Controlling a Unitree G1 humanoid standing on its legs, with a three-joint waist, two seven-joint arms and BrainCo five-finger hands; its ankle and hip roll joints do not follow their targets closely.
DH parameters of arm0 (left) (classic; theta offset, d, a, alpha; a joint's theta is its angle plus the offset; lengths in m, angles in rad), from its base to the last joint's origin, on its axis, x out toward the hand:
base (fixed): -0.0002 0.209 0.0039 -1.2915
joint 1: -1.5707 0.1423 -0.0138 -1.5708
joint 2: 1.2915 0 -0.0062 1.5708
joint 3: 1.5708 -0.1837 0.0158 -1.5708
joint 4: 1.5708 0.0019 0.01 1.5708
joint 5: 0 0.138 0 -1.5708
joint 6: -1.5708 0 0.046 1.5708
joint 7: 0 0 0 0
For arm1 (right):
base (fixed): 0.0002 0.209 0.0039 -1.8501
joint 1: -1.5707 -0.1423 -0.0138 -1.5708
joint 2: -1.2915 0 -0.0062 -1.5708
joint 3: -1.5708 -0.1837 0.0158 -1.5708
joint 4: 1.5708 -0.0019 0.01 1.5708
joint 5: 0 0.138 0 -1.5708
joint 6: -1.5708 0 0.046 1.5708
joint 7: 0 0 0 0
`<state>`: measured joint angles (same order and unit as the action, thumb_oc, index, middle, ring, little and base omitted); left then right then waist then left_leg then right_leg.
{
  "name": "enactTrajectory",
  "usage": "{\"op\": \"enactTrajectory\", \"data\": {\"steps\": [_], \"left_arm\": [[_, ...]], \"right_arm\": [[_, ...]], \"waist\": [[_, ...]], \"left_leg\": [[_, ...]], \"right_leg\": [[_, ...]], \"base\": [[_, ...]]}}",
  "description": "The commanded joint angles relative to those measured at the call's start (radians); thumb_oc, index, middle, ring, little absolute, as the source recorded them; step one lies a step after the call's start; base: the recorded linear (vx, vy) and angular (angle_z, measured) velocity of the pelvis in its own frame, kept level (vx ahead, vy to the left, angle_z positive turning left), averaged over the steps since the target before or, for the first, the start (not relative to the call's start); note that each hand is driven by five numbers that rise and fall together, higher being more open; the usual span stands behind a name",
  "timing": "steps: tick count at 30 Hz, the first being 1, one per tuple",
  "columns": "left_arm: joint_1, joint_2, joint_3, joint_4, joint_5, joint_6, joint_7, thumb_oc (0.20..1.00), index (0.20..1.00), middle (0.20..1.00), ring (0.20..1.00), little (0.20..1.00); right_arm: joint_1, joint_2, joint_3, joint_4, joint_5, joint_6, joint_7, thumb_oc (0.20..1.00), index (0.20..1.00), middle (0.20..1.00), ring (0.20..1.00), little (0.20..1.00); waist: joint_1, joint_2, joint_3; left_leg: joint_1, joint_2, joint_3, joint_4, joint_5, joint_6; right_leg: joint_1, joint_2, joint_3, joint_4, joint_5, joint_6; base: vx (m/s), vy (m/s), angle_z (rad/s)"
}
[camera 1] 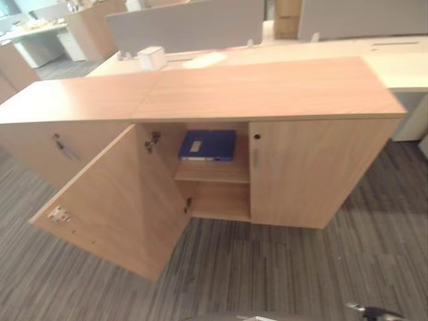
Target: Put the empty folder in the office cabinet
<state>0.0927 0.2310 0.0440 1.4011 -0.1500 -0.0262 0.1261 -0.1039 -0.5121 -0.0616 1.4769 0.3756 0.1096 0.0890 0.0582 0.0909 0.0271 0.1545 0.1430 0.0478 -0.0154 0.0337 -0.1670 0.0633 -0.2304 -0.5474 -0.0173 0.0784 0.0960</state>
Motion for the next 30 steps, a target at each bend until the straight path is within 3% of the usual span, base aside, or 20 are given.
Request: {"op": "enactTrajectory", "data": {"steps": [1, 7, 12, 15, 17, 18, 19, 22, 30], "left_arm": [[0.024, 0.095, 0.048, -0.002, 0.01, 0.007, 0.016, 1.0, 1.0, 1.0, 1.0, 1.0], [0.059, 0.17, 0.119, -0.014, 0.034, 0.01, 0.005, 1.0, 1.0, 1.0, 1.0, 1.0], [0.057, 0.247, 0.189, -0.108, 0.013, -0.01, 0.016, 1.0, 1.0, 1.0, 1.0, 1.0], [0.06, 0.281, 0.21, -0.261, 0.016, -0.024, 0.036, 1.0, 1.0, 1.0, 1.0, 1.0], [0.073, 0.322, 0.247, -0.484, 0.042, -0.042, 0.072, 1.0, 1.0, 1.0, 1.0, 1.0], [0.073, 0.322, 0.247, -0.484, 0.042, -0.042, 0.072, 1.0, 1.0, 1.0, 1.0, 1.0], [0.077, 0.342, 0.278, -0.666, 0.065, -0.053, 0.099, 1.0, 1.0, 1.0, 1.0, 1.0], [0.07, 0.316, 0.317, -0.899, 0.083, -0.068, 0.121, 1.0, 1.0, 1.0, 1.0, 1.0], [0.041, 0.239, 0.288, -1.132, 0.107, -0.096, 0.092, 1.0, 1.0, 1.0, 1.0, 1.0]], "right_arm": [[-0.056, 0.059, -0.035, 0.075, 0.029, 0.013, -0.018, 1.0, 1.0, 1.0, 1.0, 1.0], [-0.026, 0.047, -0.085, 0.099, 0.007, 0.036, -0.009, 1.0, 1.0, 1.0, 1.0, 1.0], [-0.005, 0.082, -0.091, 0.089, 0.015, 0.044, 0.01, 1.0, 1.0, 1.0, 1.0, 1.0], [0.005, 0.099, -0.093, 0.082, 0.013, 0.046, 0.013, 1.0, 1.0, 1.0, 1.0, 1.0], [0.02, 0.131, -0.084, 0.074, -0.001, 0.044, 0.02, 1.0, 1.0, 1.0, 1.0, 1.0], [0.02, 0.131, -0.084, 0.074, -0.001, 0.044, 0.02, 1.0, 1.0, 1.0, 1.0, 1.0], [0.037, 0.152, -0.082, 0.063, -0.007, 0.042, 0.023, 1.0, 1.0, 1.0, 1.0, 1.0], [0.048, 0.185, -0.069, 0.049, -0.023, 0.041, 0.033, 1.0, 1.0, 1.0, 1.0, 1.0], [0.064, 0.216, -0.056, 0.049, -0.034, 0.037, 0.042, 1.0, 1.0, 1.0, 1.0, 1.0]], "waist": [[0.011, -0.007, -0.002], [0.018, -0.013, -0.008], [0.024, -0.04, 0.005], [0.028, -0.056, 0.017], [0.035, -0.081, 0.025], [0.035, -0.081, 0.025], [0.038, -0.104, 0.035], [0.036, -0.136, 0.044], [0.022, -0.169, 0.04]], "left_leg": [[0.003, 0.062, -0.013, 0.004, -0.01, 0.007], [0.011, 0.01, 0.011, -0.039, -0.102, 0.038], [0.004, -0.049, 0.01, -0.064, -0.123, 0.068], [-0.002, -0.072, 0.009, -0.067, -0.131, 0.08], [-0.007, -0.094, 0.011, -0.072, -0.139, 0.092], [-0.007, -0.094, 0.011, -0.072, -0.139, 0.092], [-0.012, -0.106, 0.011, -0.072, -0.144, 0.099], [-0.017, -0.124, 0.017, -0.072, -0.15, 0.11], [-0.02, -0.142, 0.037, -0.072, -0.157, 0.121]], "right_leg": [[-0.077, 0.078, 0.024, 0.003, -0.097, -0.013], [-0.086, 0.008, 0.02, 0.016, -0.044, 0.019], [-0.109, -0.05, 0.022, 0.019, 0.016, 0.059], [-0.119, -0.068, 0.029, 0.018, 0.039, 0.075], [-0.124, -0.084, 0.033, 0.012, 0.061, 0.091], [-0.124, -0.084, 0.033, 0.012, 0.061, 0.091], [-0.128, -0.096, 0.031, 0.008, 0.08, 0.103], [-0.135, -0.105, 0.04, -0.004, 0.104, 0.116], [-0.142, -0.117, 0.041, -0.027, 0.14, 0.129]], "base": [[-0.03, 0.217, 0.55], [-0.06, 0.226, 0.14], [-0.1, 0.213, -0.01], [-0.07, 0.106, 0.03], [-0.05, 0.091, 0.05], [-0.06, 0.066, 0.03], [-0.06, 0.05, -0.01], [-0.05, 0.042, -0.05], [-0.01, 0.006, -0.04]]}}
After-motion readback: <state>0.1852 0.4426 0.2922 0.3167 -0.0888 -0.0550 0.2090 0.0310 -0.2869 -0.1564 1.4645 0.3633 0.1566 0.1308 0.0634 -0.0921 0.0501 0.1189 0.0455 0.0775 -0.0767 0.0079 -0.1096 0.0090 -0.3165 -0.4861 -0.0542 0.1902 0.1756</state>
